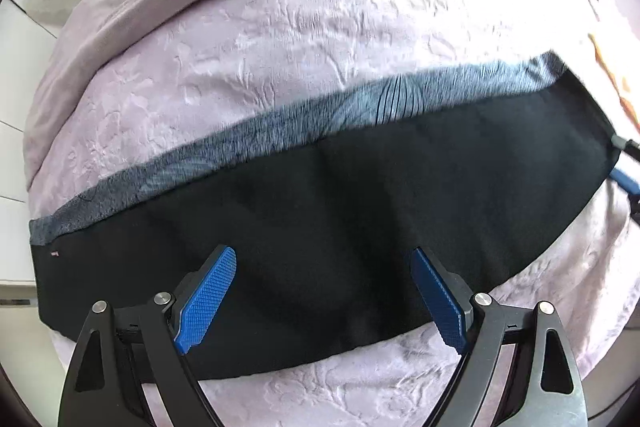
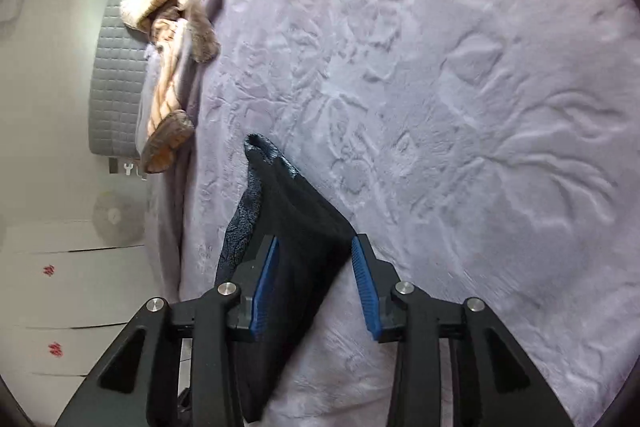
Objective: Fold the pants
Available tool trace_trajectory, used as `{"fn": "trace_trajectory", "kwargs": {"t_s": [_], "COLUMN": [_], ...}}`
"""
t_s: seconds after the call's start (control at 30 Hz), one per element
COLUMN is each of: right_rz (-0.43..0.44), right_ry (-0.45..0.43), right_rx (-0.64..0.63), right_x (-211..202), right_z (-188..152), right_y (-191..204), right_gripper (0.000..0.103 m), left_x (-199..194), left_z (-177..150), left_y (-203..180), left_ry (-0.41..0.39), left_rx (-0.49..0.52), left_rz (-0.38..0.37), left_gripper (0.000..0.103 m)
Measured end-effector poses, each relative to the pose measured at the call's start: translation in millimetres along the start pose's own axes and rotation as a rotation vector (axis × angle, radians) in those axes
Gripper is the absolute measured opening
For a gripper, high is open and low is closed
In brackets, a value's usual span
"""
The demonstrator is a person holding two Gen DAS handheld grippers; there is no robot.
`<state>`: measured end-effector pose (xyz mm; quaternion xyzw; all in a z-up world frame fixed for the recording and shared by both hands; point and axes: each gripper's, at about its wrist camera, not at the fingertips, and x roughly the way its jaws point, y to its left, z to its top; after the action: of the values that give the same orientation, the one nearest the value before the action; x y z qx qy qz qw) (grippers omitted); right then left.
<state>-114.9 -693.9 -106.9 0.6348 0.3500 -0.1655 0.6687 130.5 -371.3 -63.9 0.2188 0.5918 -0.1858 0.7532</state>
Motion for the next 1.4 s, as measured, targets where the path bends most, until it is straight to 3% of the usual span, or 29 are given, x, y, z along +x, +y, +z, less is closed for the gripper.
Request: {"fn": "trace_trajectory", "kwargs": {"t_s": [0.13,0.23,0.3,0.5,0.63,0.8,0.87,0.97,1.4], "right_rz": [0.031,-0.074,-0.077,-0.03,-0.016,-0.006,-0.013,-0.023,-0.041], "right_ry": [-0.008,-0.029,-0.031,0.065,0.15,0.188,0.192,0.194,0.141], "right_rx": [-0.034,-0.059,-0.055,-0.126,-0.191,-0.205,-0.206,-0.198,-0.165], "right_x": [-7.7,-18.2,-25.2,-23.4,-1.2,19.8,25.1,29.5,24.0], "right_z": [1.0,1.2,0.5,-30.4,-57.6,-68.8,-68.8,-66.3,-51.0], "right_y": [8.9,9.1,5.5,17.6,35.2,43.8,43.8,41.3,34.3], "right_gripper": [0.04,0.04,0.04,0.048,0.048,0.048,0.048,0.048,0.048], "left_x": [-2.4,27.7,48.8,47.7,47.8,47.8,47.3,49.1,58.5], "left_z": [14.1,26.2,21.7,18.5,19.6,19.1,18.6,18.0,13.8], "left_y": [2.3,1.5,4.9,4.6,6.1,8.1,8.2,10.2,18.7], "left_ry": [-0.051,-0.034,0.031,0.015,0.026,0.026,0.025,0.026,0.021], "left_rx": [-0.004,-0.001,-0.011,-0.037,-0.047,-0.045,-0.043,-0.055,-0.063], "left_rz": [0.015,0.049,0.074,0.077,0.073,0.071,0.074,0.095,0.07], "left_gripper": [0.09,0.09,0.09,0.091,0.091,0.091,0.091,0.101,0.102]}}
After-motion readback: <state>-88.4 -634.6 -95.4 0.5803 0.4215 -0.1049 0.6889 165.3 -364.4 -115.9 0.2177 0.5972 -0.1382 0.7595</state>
